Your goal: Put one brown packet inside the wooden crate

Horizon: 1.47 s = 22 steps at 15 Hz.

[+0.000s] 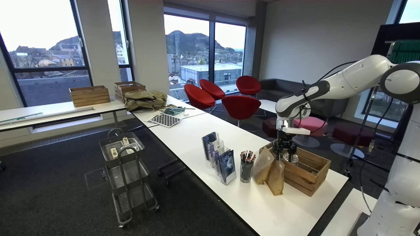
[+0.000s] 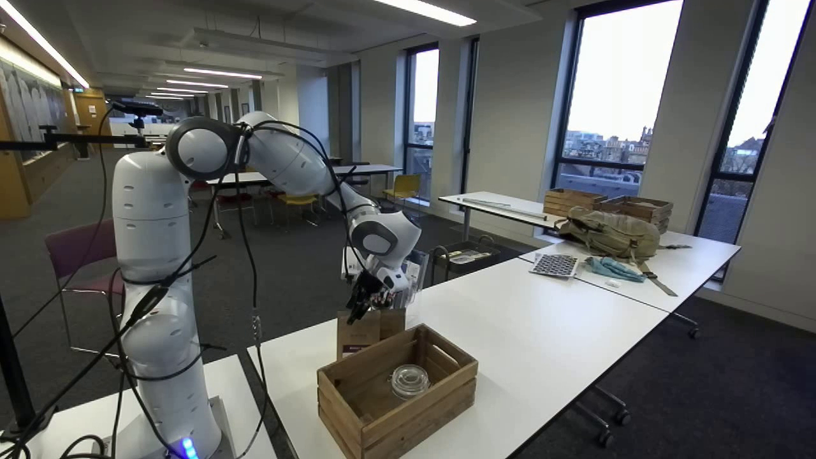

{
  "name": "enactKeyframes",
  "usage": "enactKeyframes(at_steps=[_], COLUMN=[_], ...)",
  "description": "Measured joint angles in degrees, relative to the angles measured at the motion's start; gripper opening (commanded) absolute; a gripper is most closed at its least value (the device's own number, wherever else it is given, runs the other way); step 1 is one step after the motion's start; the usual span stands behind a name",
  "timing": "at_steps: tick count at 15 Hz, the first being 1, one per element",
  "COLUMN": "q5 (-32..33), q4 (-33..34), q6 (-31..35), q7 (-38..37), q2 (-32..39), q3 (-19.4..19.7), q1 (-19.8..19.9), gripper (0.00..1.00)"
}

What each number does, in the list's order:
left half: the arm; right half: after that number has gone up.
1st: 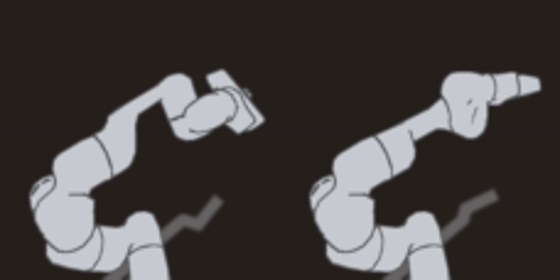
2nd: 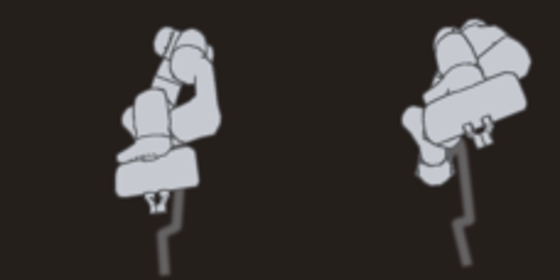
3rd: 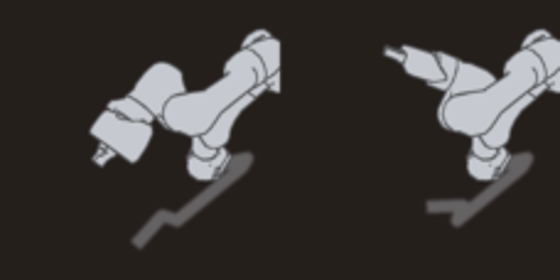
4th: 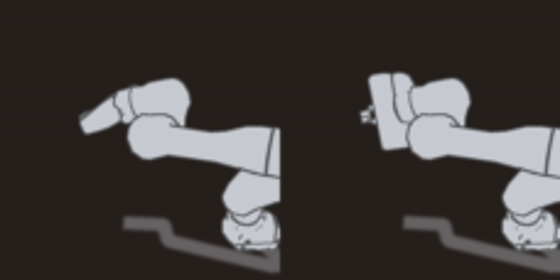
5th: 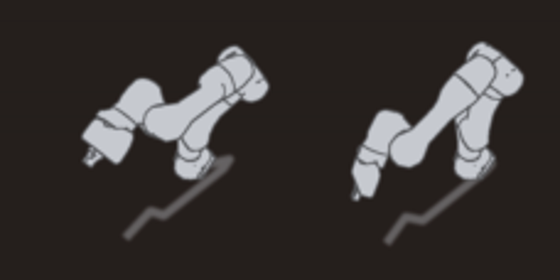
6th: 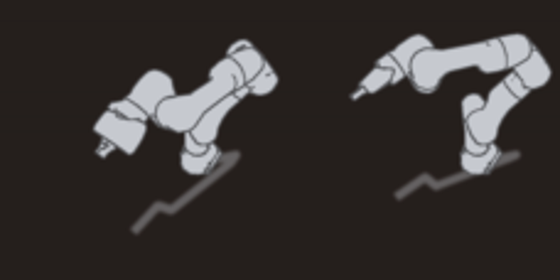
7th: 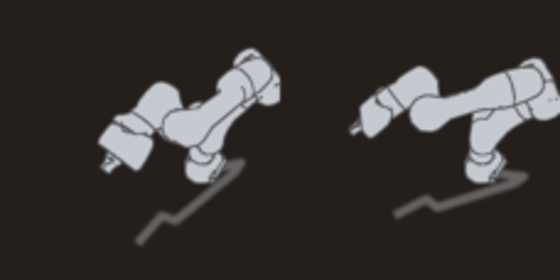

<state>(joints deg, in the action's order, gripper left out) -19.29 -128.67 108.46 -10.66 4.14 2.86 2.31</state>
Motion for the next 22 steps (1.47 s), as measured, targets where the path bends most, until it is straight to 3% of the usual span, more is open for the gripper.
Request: enactKeyframes(at_steps=[5, 6, 17, 22], q5=[0.0, 0.0, 0.0, 0.8], q4=[0.0, 0.0, 0.3, 0.8], q6=[0.0, 0.0, 0.0, -0.3], q7=[0.0, 0.0, 0.0, -0.6], q2=[0.1, 0.1, -0.5, -6.7], q3=[0.0, 0.0, 0.0, 0.0], q1=[-0.1, -0.1, -0.1, -0.1], gripper=[0.05, 0.01, 0.0, 0.0])
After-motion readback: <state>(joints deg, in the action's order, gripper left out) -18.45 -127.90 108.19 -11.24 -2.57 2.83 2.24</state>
